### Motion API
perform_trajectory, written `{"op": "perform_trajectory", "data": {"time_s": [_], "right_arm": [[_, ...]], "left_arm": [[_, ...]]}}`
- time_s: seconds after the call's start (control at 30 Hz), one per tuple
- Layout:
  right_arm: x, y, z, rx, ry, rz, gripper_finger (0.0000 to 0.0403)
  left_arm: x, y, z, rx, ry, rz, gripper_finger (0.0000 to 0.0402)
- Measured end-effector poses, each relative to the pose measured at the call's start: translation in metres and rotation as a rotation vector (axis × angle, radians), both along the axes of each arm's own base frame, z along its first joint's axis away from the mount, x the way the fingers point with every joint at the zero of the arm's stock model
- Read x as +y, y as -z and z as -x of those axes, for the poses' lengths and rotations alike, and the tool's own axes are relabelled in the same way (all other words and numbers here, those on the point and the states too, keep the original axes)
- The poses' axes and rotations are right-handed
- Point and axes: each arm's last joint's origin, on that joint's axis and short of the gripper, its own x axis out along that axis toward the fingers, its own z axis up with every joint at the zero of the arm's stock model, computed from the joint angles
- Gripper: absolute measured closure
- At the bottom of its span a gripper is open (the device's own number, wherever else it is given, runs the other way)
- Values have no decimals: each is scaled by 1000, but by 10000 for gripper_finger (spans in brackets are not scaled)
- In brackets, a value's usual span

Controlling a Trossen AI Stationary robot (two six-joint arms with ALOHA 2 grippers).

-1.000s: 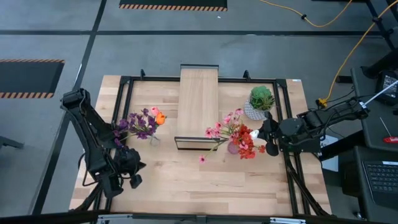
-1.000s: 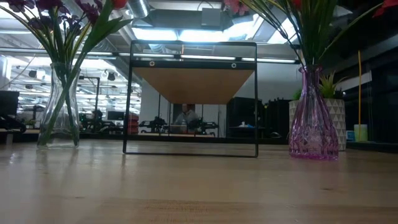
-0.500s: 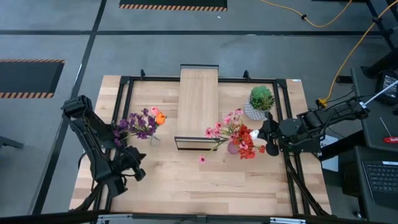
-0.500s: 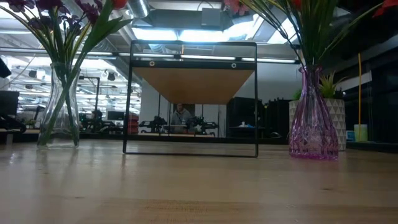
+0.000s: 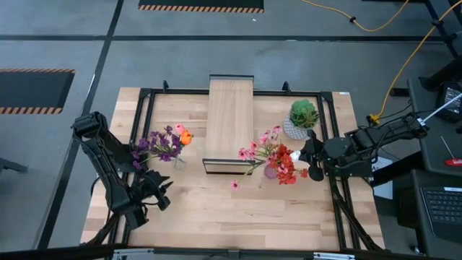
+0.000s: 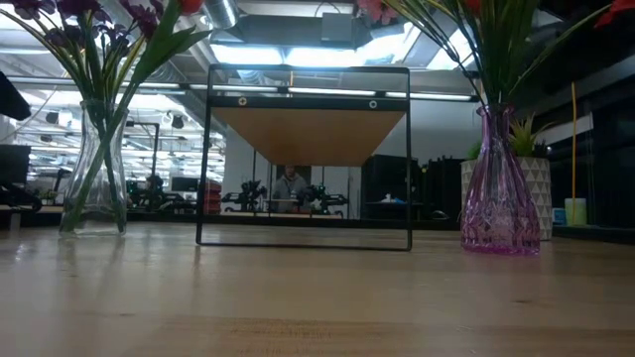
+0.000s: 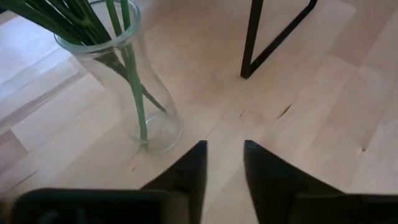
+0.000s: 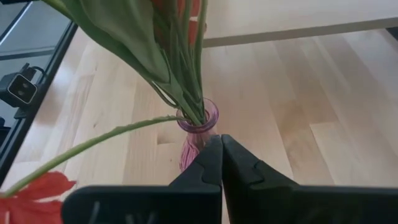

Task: Pick and place flowers into a vace then onto a shelf
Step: Put the transparent vase with flowers onto the shelf

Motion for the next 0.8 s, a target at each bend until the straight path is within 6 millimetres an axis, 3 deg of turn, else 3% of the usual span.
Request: {"op": "perform_trajectory", "data": {"time_s": [0.27,0.4,0.57,0.8], "right_arm": [[0,-2,-1,-24,0,-8,403],[0,-2,-1,-25,0,-9,403],[1,-3,-2,-39,-1,-11,403],[1,-3,-2,-38,-3,-7,403]], "left_arm": [[3,0,-5,-2,-22,-8,189],[7,0,-10,37,-3,-54,150],[17,3,-18,22,-32,-102,140],[39,22,-16,9,-166,-110,146]]}}
